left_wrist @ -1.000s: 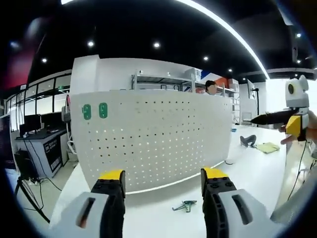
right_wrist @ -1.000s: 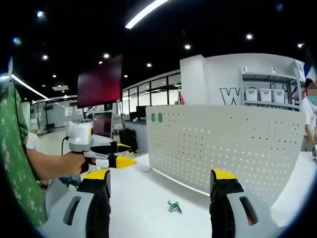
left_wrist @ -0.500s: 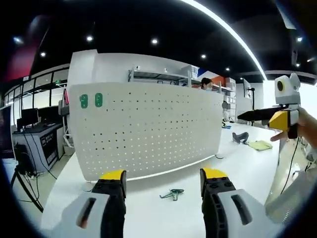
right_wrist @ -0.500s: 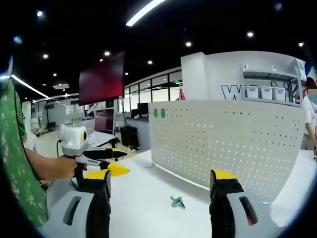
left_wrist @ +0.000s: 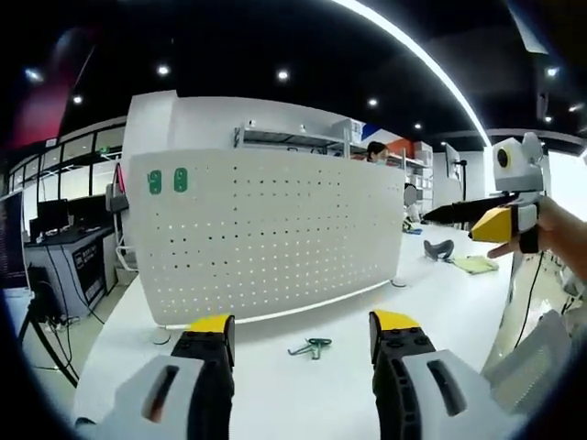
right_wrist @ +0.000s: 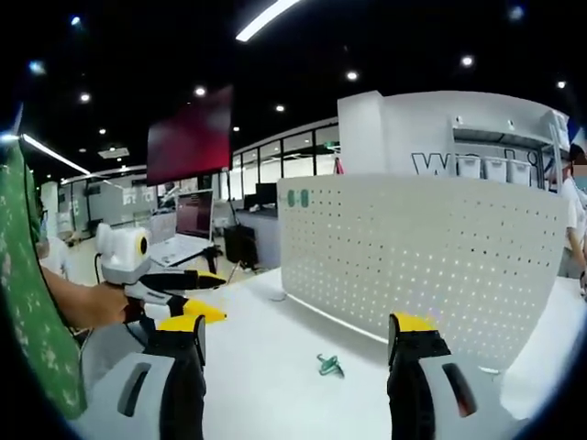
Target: Insert the hook assembly into the mounting plate slot until the hook locks in place.
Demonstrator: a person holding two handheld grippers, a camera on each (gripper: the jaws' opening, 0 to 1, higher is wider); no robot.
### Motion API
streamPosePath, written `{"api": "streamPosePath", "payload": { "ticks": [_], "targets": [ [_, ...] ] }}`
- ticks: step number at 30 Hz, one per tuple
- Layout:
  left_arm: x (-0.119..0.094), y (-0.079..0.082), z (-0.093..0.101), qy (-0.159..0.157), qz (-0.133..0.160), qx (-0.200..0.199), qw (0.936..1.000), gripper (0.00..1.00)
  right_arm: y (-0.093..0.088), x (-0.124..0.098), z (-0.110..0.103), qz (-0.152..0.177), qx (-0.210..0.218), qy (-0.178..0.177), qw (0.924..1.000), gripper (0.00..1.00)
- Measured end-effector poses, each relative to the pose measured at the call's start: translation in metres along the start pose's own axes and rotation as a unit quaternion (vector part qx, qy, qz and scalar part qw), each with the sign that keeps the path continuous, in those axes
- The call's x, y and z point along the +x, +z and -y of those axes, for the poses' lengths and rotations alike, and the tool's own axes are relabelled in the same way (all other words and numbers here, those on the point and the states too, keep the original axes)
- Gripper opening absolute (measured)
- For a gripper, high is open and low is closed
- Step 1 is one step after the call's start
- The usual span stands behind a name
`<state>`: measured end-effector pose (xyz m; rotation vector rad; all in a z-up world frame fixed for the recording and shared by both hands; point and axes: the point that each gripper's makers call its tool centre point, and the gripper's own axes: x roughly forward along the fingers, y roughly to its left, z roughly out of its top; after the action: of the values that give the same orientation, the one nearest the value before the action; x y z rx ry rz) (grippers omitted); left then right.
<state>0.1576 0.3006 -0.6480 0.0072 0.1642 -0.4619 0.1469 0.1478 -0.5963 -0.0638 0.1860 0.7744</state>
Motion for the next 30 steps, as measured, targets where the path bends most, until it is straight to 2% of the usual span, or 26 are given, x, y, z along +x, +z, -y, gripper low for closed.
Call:
{"api": "streamPosePath", "payload": {
  "ticks": [10,22,30],
  "targets": [
    [0.001,-0.002,0.002,-0.005,-0.002,-0.001,1.0000,0.60,-0.024,0.016,0.009,-0.025,0.021,-0.002,0.9995,0.79],
    [-0.001,-0.006,0.004,-0.010,-0.005,-0.003,0.9999,0.60,-0.057,0.049,0.008,-0.068,0.036,0.014,0.9970,0.71],
    [-0.001,-0.011,0.010,-0.017,-0.010,-0.005,0.9998,0.60,-0.080,0.067,0.015,-0.095,0.048,0.013,0.9942,0.68]
  ]
}}
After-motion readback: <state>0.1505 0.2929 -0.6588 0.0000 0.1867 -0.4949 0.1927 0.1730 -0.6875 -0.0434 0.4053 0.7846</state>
